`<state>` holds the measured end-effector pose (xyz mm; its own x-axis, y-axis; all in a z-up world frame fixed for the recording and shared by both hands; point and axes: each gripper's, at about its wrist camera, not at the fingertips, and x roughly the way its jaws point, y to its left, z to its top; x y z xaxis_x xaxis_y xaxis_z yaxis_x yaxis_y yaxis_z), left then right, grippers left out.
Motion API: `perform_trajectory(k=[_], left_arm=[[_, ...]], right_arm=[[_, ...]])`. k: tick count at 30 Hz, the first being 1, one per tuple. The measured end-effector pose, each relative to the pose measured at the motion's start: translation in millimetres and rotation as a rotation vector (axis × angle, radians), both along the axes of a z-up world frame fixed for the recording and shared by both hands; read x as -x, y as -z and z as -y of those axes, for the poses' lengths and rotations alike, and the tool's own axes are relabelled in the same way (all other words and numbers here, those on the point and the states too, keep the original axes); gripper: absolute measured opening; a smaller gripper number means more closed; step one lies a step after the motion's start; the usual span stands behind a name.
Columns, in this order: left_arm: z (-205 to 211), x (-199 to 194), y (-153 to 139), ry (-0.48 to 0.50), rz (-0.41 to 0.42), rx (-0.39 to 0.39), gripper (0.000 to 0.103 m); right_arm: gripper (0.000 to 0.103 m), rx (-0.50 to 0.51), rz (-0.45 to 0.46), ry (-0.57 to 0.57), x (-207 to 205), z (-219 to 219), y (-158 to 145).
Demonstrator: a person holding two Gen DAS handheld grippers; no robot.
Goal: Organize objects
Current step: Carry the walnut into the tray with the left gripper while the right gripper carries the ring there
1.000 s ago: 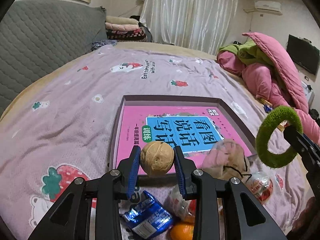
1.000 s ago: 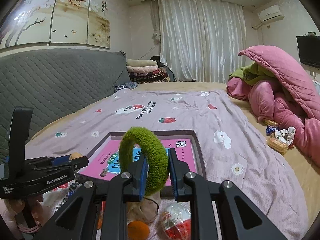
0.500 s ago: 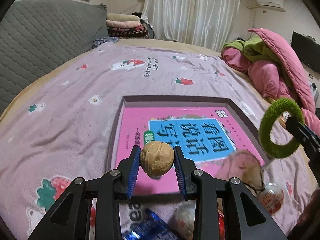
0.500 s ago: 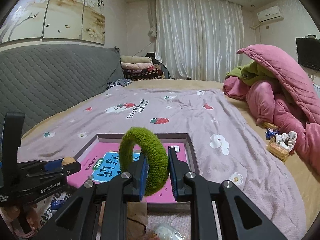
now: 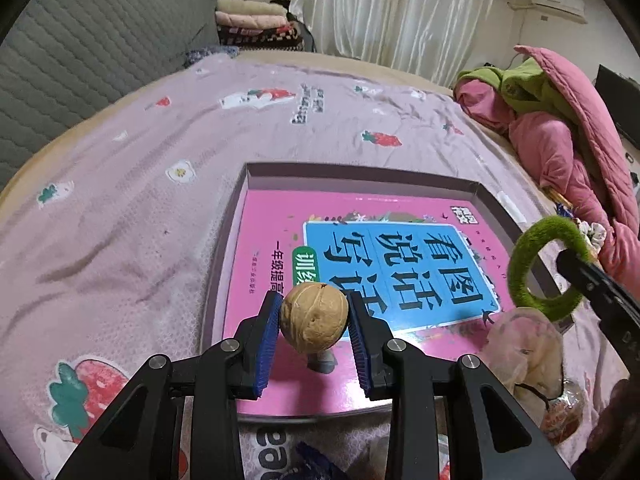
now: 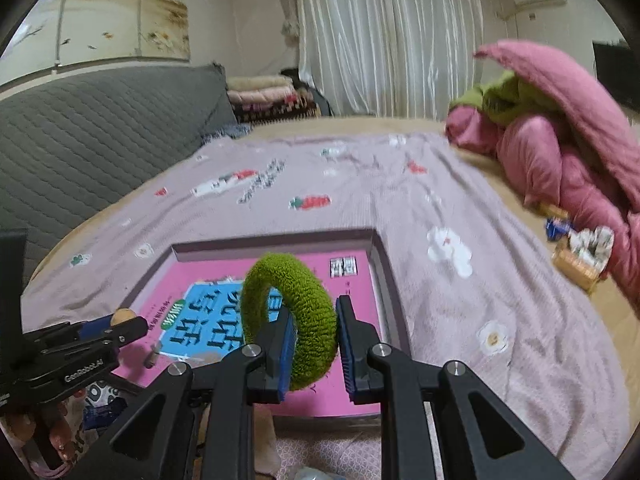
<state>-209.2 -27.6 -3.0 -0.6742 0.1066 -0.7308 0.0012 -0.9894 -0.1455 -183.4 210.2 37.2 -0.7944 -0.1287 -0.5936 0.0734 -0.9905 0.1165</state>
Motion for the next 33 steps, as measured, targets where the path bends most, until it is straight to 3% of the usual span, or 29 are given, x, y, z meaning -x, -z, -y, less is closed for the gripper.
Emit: perform_trajectory(k=[8, 28, 33], left_arm=[[3, 8, 8, 0.004, 0.028, -0.012, 0.034], [-10, 12, 19, 0.034, 0.065, 0.043, 0.034], [-15, 10, 21, 0.06, 0.071, 0.042, 0.034]], right_arm=[[0.021, 0.017, 0.131, 0.025, 24, -8, 26], [0.021, -0.146, 0.162, 0.069, 25, -1, 32], [0.035, -0.158, 0.165, 0.087, 24, -4, 33]])
